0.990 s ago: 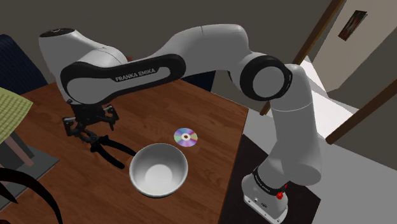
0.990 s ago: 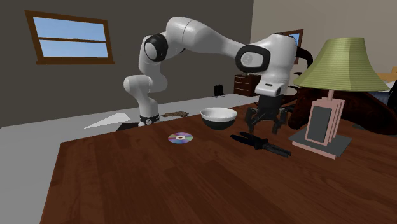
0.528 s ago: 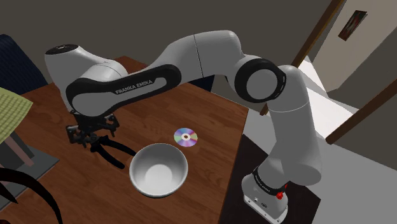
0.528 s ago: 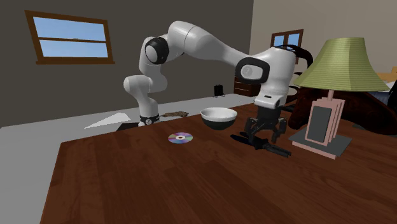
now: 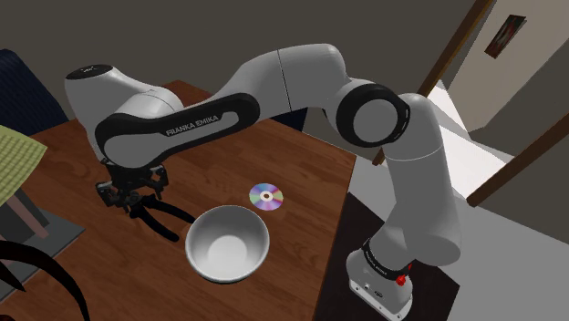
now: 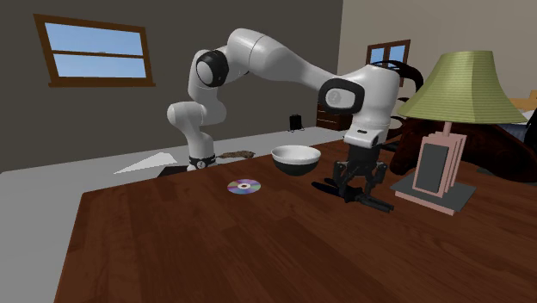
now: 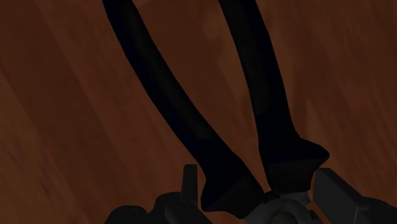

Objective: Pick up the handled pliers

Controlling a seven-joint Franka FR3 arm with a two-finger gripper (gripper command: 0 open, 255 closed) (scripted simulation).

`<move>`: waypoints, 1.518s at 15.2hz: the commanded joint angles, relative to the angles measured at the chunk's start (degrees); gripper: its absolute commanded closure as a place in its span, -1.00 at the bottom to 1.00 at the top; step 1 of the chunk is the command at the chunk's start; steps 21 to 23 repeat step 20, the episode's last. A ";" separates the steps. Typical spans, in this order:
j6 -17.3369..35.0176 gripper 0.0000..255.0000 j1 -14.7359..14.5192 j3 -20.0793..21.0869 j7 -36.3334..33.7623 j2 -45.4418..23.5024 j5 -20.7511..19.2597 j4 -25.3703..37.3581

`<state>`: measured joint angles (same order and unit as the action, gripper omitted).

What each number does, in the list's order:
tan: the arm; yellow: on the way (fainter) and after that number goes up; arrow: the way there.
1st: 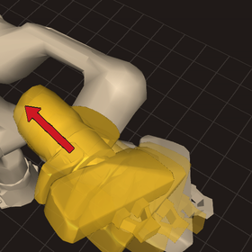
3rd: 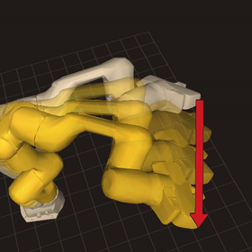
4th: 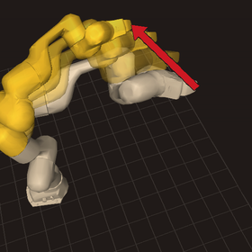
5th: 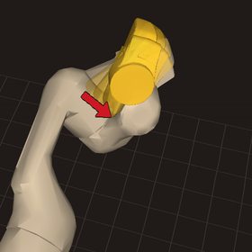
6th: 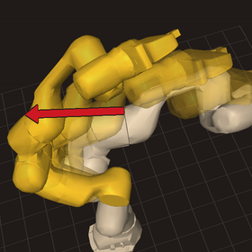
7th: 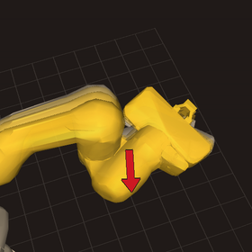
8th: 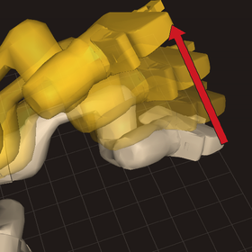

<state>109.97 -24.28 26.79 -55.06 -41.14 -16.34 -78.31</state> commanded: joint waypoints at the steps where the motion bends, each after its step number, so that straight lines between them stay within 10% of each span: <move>1: 0.00 1.00 0.00 0.00 0.00 -0.01 0.00 0.00; 23: -9.54 1.00 -0.36 1.04 0.91 3.24 1.54 6.64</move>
